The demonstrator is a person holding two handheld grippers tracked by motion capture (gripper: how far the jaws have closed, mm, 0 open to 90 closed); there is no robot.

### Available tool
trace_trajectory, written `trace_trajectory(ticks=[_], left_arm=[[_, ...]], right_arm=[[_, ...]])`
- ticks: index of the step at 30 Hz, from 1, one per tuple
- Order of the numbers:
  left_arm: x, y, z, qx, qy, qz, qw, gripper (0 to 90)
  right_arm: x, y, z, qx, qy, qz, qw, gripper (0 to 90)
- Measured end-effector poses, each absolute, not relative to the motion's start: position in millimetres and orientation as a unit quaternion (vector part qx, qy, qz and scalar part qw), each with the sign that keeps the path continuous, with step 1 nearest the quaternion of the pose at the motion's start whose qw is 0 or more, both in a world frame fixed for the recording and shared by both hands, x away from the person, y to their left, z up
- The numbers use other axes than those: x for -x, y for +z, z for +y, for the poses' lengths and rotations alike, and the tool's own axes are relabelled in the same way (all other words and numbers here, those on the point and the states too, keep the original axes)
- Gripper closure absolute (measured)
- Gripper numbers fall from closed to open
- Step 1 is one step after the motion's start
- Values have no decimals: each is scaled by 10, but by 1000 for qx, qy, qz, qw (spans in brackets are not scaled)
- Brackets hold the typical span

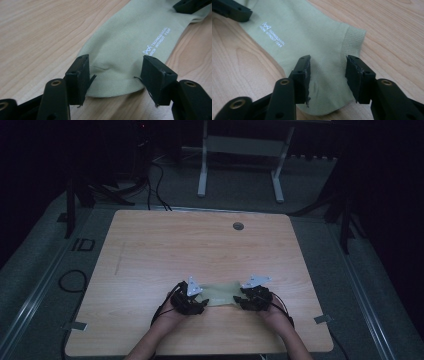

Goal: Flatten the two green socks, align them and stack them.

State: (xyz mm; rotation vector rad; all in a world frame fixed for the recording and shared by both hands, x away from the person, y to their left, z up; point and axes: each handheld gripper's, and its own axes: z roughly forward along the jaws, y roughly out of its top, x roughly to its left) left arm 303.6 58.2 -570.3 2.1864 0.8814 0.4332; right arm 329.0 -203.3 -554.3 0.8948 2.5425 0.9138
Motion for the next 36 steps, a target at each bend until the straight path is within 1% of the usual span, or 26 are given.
trace_trajectory(ticks=[11,18,25,28,33,34,36], left_arm=[[-3051,-5700,609,-854,159,333,366,389],[-3040,-5701,628,-857,159,327,366,384],[-3041,-5704,603,-851,166,341,363,370],[-3039,-5704,590,-849,166,347,361,331],[-3061,-5686,552,-852,165,354,349,323],[-3064,-5688,549,-850,167,357,349,297],[-3064,-5691,552,-849,165,356,355,276]], right_arm=[[-3268,-5569,-2086,-283,331,890,136,469],[-3297,-5559,-2105,-264,328,898,127,460],[-3301,-5556,-2105,-265,328,898,124,458],[-3303,-5556,-2107,-265,329,898,122,458],[-3303,-5556,-2107,-264,329,898,122,458],[-3302,-5555,-2104,-265,328,898,122,458],[-3301,-5549,-2100,-264,326,900,121,458]])
